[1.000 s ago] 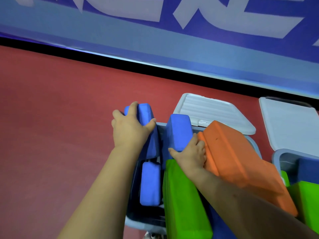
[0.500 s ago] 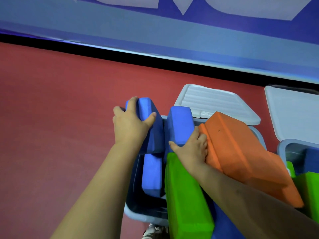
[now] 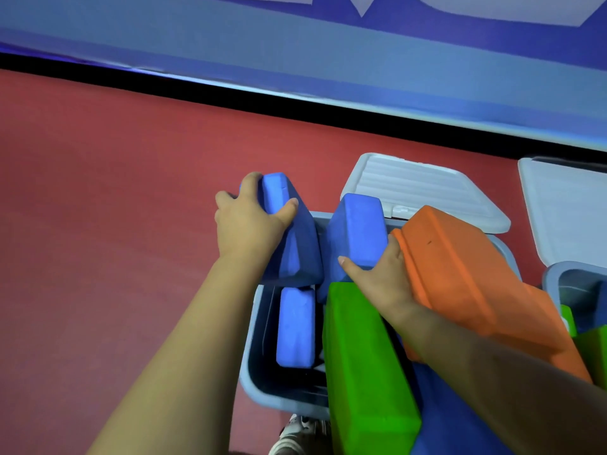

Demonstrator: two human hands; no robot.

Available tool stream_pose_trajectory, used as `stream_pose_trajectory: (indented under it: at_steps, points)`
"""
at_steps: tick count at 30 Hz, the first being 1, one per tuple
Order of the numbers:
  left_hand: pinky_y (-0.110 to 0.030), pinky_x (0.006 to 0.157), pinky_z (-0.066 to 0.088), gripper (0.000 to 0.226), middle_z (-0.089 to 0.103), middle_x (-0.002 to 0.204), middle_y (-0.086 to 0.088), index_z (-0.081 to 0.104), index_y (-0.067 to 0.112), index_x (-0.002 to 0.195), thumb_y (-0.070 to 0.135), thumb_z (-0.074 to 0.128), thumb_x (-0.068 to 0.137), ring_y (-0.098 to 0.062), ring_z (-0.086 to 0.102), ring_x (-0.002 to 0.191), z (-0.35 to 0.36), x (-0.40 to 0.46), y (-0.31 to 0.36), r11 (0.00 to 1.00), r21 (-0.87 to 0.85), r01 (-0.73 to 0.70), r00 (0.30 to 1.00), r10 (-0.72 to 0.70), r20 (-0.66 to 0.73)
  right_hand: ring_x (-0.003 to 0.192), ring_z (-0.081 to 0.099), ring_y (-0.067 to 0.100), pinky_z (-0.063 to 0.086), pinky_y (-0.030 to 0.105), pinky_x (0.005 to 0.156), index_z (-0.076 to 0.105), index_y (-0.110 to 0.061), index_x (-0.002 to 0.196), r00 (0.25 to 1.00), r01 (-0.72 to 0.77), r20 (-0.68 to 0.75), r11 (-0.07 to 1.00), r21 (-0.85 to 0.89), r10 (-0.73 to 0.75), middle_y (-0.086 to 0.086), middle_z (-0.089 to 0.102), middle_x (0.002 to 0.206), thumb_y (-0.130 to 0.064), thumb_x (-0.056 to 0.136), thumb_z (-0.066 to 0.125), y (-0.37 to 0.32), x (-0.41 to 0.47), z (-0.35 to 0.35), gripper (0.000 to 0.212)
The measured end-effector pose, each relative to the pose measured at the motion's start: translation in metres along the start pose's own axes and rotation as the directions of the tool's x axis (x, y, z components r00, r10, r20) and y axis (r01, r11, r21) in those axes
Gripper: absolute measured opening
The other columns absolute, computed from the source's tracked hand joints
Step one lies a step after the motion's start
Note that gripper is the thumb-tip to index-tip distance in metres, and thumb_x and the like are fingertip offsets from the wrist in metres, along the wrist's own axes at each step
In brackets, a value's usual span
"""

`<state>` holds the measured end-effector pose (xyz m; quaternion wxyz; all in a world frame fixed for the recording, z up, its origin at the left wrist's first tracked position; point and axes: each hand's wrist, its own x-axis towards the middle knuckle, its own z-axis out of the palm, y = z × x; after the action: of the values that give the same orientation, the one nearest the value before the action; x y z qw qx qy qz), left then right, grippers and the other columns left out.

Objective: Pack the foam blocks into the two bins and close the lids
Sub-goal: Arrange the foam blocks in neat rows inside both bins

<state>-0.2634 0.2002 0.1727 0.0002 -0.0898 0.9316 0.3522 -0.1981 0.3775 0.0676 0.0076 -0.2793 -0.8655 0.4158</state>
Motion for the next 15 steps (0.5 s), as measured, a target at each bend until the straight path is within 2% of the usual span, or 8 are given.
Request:
stream_pose_trajectory:
  at_steps: [4, 8, 12, 15]
  points:
    - [-0.036, 0.084, 0.044, 0.063, 0.031, 0.112, -0.002, 0.039, 0.039, 0.135, 0.054, 0.064, 0.079, -0.035, 0.050, 0.111, -0.001, -0.001, -0.004, 1.000, -0.015, 0.003, 1.000, -0.004, -0.031, 0.130, 0.037, 0.028, 0.034, 0.034, 0.106, 0.027, -0.003, 0.141, 1.000, -0.007, 0.009, 1.000, 0.003, 0.007, 0.016, 0.040, 0.137, -0.041, 0.067, 0.080, -0.003, 0.001, 0.002, 0.098]
    - [-0.036, 0.087, 0.041, 0.063, 0.035, 0.118, -0.006, 0.039, 0.037, 0.137, 0.051, 0.064, 0.081, -0.034, 0.046, 0.114, 0.005, -0.007, -0.003, 1.000, -0.026, -0.016, 0.999, 0.014, -0.050, 0.130, 0.038, 0.028, 0.035, 0.035, 0.106, 0.027, -0.003, 0.141, 1.000, -0.016, 0.007, 1.000, 0.014, 0.015, 0.015, 0.040, 0.137, -0.040, 0.067, 0.080, -0.003, 0.001, 0.001, 0.098]
    - [-0.038, 0.086, 0.040, 0.067, 0.037, 0.123, -0.012, 0.038, 0.033, 0.139, 0.049, 0.066, 0.081, -0.037, 0.044, 0.113, 0.017, -0.015, -0.002, 0.993, 0.097, -0.070, 0.998, 0.069, 0.011, 0.131, 0.036, 0.028, 0.036, 0.035, 0.105, 0.024, -0.005, 0.144, 0.999, -0.032, 0.022, 0.999, -0.031, 0.032, 0.014, 0.038, 0.140, -0.042, 0.068, 0.079, -0.007, 0.002, 0.000, 0.101]
    - [-0.044, 0.091, 0.041, 0.068, 0.037, 0.123, -0.012, 0.038, 0.032, 0.140, 0.050, 0.066, 0.081, -0.037, 0.042, 0.112, 0.026, -0.015, 0.002, 0.988, 0.130, -0.079, 0.997, 0.077, 0.027, 0.131, 0.037, 0.029, 0.039, 0.039, 0.103, 0.022, -0.006, 0.145, 0.997, -0.060, 0.044, 0.995, -0.084, 0.063, 0.014, 0.037, 0.141, -0.046, 0.068, 0.077, -0.010, 0.003, -0.001, 0.103]
